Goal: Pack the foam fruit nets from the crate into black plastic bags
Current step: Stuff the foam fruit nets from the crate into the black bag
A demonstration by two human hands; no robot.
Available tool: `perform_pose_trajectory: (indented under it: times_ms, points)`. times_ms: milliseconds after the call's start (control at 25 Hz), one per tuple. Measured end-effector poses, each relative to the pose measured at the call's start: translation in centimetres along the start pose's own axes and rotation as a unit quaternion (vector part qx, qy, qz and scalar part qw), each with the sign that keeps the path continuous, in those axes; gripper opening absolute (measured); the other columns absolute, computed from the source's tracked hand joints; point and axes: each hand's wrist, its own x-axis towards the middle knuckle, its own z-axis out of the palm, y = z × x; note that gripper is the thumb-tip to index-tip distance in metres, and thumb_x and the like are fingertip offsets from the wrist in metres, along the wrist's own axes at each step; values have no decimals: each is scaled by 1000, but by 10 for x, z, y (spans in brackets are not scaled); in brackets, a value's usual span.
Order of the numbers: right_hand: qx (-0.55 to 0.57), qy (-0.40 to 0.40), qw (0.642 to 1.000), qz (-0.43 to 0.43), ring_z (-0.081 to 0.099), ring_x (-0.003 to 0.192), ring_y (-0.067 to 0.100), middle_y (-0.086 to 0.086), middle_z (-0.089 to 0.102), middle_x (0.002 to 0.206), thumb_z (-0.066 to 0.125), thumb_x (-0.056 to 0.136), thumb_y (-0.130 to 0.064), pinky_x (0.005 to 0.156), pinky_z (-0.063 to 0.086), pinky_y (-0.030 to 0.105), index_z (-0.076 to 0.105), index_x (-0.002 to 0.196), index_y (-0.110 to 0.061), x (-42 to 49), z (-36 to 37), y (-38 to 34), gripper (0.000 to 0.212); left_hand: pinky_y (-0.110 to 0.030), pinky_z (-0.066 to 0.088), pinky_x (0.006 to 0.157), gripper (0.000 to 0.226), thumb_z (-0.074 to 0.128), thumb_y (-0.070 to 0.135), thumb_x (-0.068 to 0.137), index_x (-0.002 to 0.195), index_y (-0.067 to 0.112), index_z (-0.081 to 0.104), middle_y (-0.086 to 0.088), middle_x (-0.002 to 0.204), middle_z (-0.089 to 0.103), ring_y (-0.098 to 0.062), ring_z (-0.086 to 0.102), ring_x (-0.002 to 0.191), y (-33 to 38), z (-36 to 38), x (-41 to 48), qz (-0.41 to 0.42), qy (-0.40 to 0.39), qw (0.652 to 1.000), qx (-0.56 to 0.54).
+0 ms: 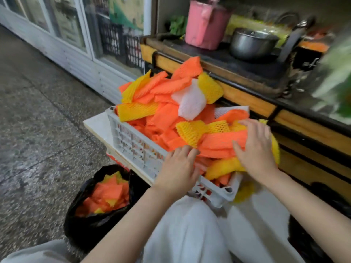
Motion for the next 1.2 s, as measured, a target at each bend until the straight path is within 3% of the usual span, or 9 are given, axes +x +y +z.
perform_pose_trajectory:
  times_ms: [120,280,480,680,800,880,1000,1200]
  points:
    - [-30,-60,989,128,35,127,42,23,38,137,70,80,-22,106,30,52,37,137,-6,4,-9,62,67,-38,35,95,47,38,40,91,133,19,43,-4,130,46,-25,43,120,41,21,26,17,-60,997,-52]
    - [112,-104,967,202,48,121,33,17,47,135,69,83,-16,98,38,38,36,138,-9,-4,-6,84,64,-38,38,95,49,51,37,92,136,17,41,-8,134,48,-29,46,122,82,47,59,-29,-133,985,-103]
    - [204,-122,937,257,52,118,31,14,51,131,73,80,-22,95,44,39,33,135,-8,-2,-4,91,70,-38,44,81,39,56,40,84,117,20,53,-6,117,60,-30,56,109,100,65,75,-106,-61,991,-46]
    - [212,-155,930,257,55,113,29,14,54,127,72,81,-22,83,43,28,32,134,-9,-13,-1,96,68,-35,30,61,27,50,41,91,88,14,48,-9,88,60,-33,57,88,100,63,74,-120,13,987,-103]
    - [226,-119,932,259,56,108,26,13,56,123,68,83,-19,81,45,29,33,132,-10,-22,-4,100,61,-34,29,54,24,45,36,96,91,12,41,-2,69,48,-31,54,68,94,45,68,-122,103,968,-196]
    - [243,-71,934,253,52,114,25,11,51,128,67,85,-17,88,44,32,33,133,-10,-29,-9,96,59,-29,28,47,20,42,31,98,94,12,39,2,61,40,-21,46,55,90,28,66,-126,166,949,-237]
    - [281,-10,934,220,49,116,19,2,45,127,66,86,-17,96,45,36,33,134,-11,-40,-25,81,59,-20,28,43,15,41,26,99,95,13,37,5,61,38,-5,41,49,85,8,67,-143,231,917,-291]
    - [424,-56,889,164,50,106,0,-11,45,119,62,88,-16,81,45,14,31,126,-29,-52,-45,38,51,-17,27,39,23,37,22,101,81,14,30,3,62,29,-7,30,43,94,5,63,-212,187,878,-387]
